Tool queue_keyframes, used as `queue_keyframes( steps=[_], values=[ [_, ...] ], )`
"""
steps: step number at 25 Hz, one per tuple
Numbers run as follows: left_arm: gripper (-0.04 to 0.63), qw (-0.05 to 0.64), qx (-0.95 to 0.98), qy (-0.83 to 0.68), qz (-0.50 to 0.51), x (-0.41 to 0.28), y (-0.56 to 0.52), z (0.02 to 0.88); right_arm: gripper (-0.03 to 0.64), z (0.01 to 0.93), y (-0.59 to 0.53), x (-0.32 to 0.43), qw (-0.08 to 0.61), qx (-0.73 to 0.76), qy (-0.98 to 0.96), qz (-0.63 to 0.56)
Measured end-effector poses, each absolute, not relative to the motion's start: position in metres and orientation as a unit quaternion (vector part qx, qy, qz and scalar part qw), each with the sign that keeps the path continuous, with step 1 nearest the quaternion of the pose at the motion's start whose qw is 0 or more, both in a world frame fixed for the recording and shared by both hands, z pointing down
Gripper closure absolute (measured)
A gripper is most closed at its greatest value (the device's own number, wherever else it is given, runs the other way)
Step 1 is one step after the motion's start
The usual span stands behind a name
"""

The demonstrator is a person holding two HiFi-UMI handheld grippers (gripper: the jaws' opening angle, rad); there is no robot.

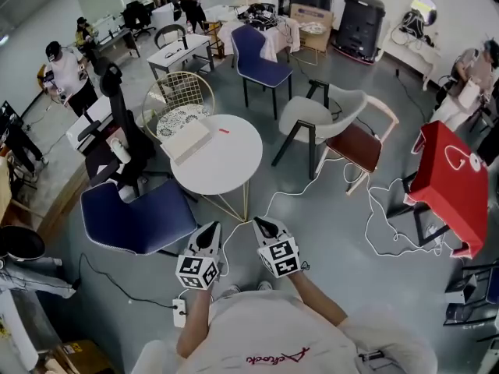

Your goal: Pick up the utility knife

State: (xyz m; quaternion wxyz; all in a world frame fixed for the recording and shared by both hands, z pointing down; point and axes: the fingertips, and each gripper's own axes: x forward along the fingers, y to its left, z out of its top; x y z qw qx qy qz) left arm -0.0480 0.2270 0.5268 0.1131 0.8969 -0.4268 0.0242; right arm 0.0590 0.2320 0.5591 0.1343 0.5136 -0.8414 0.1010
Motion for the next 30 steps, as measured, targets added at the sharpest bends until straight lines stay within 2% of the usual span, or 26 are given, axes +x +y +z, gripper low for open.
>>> queue_keyframes(
  steps=[13,30],
  values=[
    [0.583,0.134,0.881,-0.452,0.025,-0.036,0.244,0.541,0.6,0.582,0.249,0.099,0.142,0.514,-0.836,0.131],
    [0.583,0.153,0.878,-0.454,0.021,-0.034,0.217,0.558,0.6,0.592,0.213,0.086,0.142,0.491,-0.85,0.126]
  ],
)
